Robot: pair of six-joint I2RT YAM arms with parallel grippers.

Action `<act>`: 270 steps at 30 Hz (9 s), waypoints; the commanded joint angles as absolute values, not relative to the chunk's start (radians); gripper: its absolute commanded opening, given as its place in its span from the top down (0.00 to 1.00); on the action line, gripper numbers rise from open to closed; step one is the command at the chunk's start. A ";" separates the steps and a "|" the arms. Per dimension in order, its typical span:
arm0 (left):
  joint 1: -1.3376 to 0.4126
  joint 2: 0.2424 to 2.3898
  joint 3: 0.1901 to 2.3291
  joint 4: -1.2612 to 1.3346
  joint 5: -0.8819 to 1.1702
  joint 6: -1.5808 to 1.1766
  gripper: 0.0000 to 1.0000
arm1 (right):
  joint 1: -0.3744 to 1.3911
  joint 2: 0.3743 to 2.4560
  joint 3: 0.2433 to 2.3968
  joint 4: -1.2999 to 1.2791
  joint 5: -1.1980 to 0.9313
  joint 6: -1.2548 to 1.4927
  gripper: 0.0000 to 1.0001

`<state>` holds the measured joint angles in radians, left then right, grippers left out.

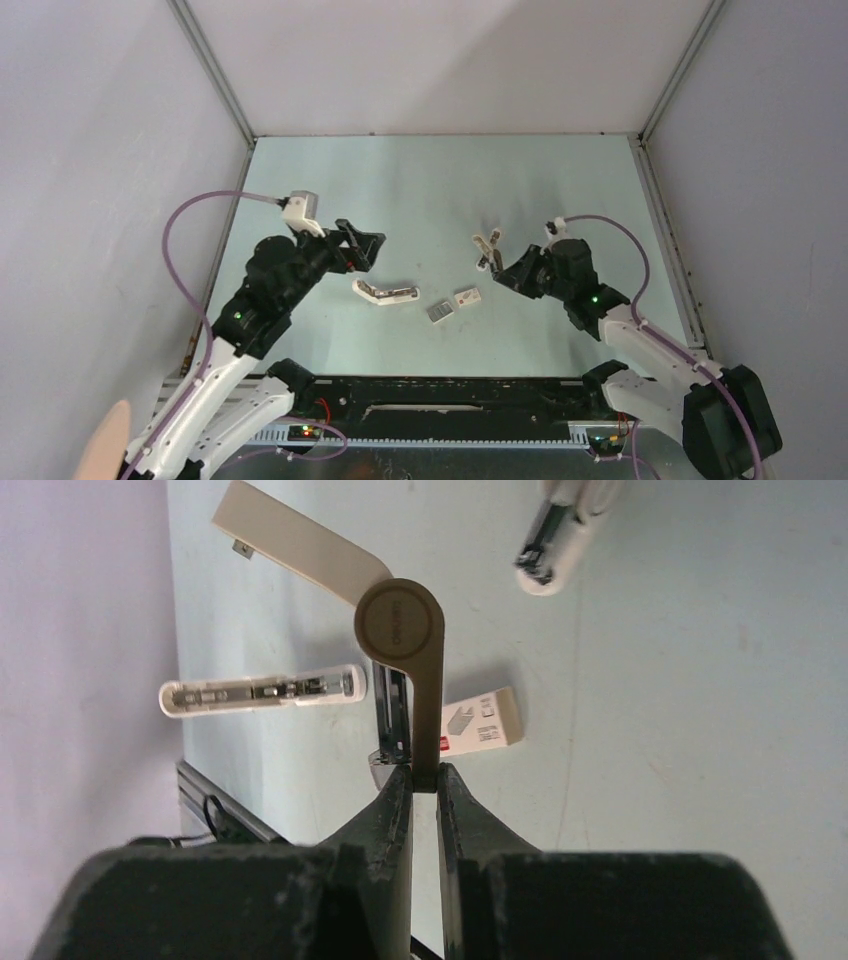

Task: Load the staples into the stapler

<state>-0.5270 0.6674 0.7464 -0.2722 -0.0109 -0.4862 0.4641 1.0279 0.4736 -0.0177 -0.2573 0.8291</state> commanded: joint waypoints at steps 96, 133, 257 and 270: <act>-0.472 0.482 0.775 -0.509 -0.302 -0.162 0.00 | 0.886 1.544 1.065 -0.327 -0.164 -0.116 0.17; -0.345 0.417 0.729 -0.468 -0.280 -0.206 0.00 | 0.956 2.010 1.342 -0.303 -0.010 -0.077 0.80; -0.339 0.398 0.709 -0.476 -0.205 -0.224 0.00 | 1.124 1.862 1.357 -0.658 0.264 0.443 0.54; -0.339 0.400 0.709 -0.476 -0.202 -0.223 0.00 | 1.076 1.899 1.355 -0.670 0.158 0.421 0.62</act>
